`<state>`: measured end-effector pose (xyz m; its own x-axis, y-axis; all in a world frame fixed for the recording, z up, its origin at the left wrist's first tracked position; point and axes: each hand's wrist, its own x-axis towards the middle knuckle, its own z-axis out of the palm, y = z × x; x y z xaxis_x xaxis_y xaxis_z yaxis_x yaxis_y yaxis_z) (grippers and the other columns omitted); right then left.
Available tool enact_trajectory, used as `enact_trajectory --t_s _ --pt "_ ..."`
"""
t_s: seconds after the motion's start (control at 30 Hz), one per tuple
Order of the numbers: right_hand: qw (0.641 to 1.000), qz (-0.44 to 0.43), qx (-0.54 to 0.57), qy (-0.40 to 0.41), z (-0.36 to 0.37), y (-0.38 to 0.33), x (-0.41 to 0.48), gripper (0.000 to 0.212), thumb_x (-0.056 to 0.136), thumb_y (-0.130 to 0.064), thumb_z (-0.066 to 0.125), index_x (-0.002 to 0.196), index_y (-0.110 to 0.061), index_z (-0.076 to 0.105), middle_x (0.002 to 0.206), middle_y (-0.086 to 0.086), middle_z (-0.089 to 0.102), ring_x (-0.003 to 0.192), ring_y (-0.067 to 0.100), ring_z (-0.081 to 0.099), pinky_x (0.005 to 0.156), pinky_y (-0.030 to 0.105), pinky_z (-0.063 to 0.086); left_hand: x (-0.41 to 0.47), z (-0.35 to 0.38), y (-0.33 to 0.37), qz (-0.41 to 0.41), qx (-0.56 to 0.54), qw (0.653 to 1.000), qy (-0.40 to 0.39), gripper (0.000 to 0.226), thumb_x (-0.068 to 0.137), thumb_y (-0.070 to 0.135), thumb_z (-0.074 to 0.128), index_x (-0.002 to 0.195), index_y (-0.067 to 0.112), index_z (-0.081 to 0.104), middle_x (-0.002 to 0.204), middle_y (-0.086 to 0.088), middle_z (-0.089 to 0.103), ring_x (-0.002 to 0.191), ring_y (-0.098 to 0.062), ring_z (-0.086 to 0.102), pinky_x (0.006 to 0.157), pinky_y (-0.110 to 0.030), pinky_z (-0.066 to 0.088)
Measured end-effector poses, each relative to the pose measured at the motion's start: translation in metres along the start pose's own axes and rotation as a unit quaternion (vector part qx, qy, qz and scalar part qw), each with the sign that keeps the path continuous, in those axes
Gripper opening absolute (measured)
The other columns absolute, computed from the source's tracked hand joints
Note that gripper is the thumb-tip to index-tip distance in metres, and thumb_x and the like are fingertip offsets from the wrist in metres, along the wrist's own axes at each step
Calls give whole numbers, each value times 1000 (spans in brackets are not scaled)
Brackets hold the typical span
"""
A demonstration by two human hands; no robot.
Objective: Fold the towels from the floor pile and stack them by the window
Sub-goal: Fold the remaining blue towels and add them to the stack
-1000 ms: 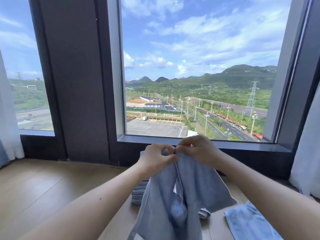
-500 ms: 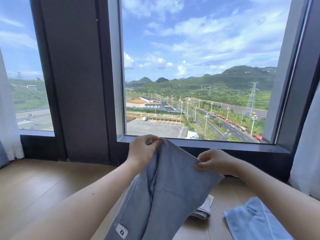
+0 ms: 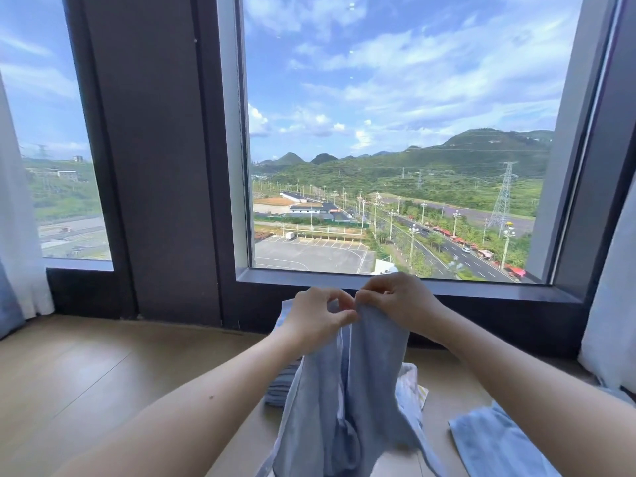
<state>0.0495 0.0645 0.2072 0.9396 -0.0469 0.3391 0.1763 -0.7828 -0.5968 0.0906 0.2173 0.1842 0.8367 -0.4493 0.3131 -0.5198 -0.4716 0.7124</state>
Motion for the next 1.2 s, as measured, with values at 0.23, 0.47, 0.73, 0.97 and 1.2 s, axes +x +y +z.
enact_trajectory --t_s 0.23,0.47,0.73,0.97,1.2 --pt "999 -28 18 -36 -6 0 -5 22 90 -21 61 71 -33 63 73 -9 61 70 3 51 64 18 38 -4 -3 -4 3 -51 998 -26 18 85 27 66 102 34 64 73 16 62 74 0 58 73 -16 44" --pt "997 -37 51 -41 -6 -3 -5 14 85 -25 66 71 -27 66 78 0 67 70 5 53 68 19 40 0 -1 -7 -21 -79 996 20 7 84 30 67 78 33 67 79 6 63 70 -7 55 63 -16 43" --pt "985 44 43 -161 -6 8 -13 16 88 -19 61 97 -31 56 77 0 64 76 16 62 77 29 54 1 -10 -14 -52 -105 992 51 2 87 25 65 85 24 65 94 -1 63 80 -7 56 50 -3 40" --pt "973 33 219 -65 -5 -5 -7 21 90 -3 56 78 -17 68 76 4 64 66 9 61 64 16 54 -1 -8 -17 -148 -142 978 -27 5 89 17 63 92 13 62 94 -4 58 70 -8 51 49 -12 44" --pt "963 62 236 -114 -9 -7 -10 19 82 -7 67 90 -25 68 99 -3 72 95 8 65 74 18 54 0 -12 -17 -201 -339 919 -13 16 79 9 72 91 8 62 88 -7 62 72 -18 58 64 -30 49"
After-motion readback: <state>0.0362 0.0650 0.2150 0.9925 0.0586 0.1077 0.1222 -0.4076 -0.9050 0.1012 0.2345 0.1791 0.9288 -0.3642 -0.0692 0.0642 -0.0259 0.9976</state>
